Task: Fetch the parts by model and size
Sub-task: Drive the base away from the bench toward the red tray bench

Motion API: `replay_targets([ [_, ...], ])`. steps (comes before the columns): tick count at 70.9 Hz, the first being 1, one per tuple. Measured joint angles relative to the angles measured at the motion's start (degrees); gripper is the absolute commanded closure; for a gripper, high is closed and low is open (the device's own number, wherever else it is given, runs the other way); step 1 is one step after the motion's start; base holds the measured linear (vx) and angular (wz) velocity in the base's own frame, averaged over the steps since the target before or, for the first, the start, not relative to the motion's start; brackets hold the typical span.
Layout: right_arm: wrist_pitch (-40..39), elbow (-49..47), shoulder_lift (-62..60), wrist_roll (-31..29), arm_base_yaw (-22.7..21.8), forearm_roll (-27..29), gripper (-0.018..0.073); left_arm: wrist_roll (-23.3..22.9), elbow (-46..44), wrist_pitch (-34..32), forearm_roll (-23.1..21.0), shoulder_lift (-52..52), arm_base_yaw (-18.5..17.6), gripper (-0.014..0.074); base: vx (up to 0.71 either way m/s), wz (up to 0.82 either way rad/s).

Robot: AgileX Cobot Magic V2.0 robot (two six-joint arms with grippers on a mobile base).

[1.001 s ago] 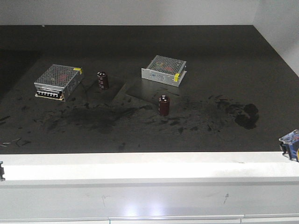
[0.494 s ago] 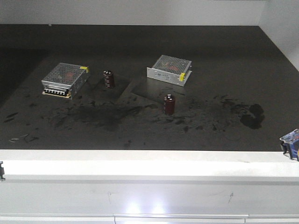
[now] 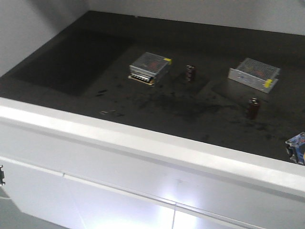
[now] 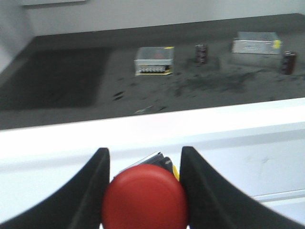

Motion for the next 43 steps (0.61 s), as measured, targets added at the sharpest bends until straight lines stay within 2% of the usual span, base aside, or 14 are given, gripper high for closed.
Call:
replay_targets([
  [43,0.0,0.1,0.0,0.0,0.0,0.0,0.0565,0.0,0.0,0.0,0.0,0.0,0.0,0.0603,-0.07,0.93],
])
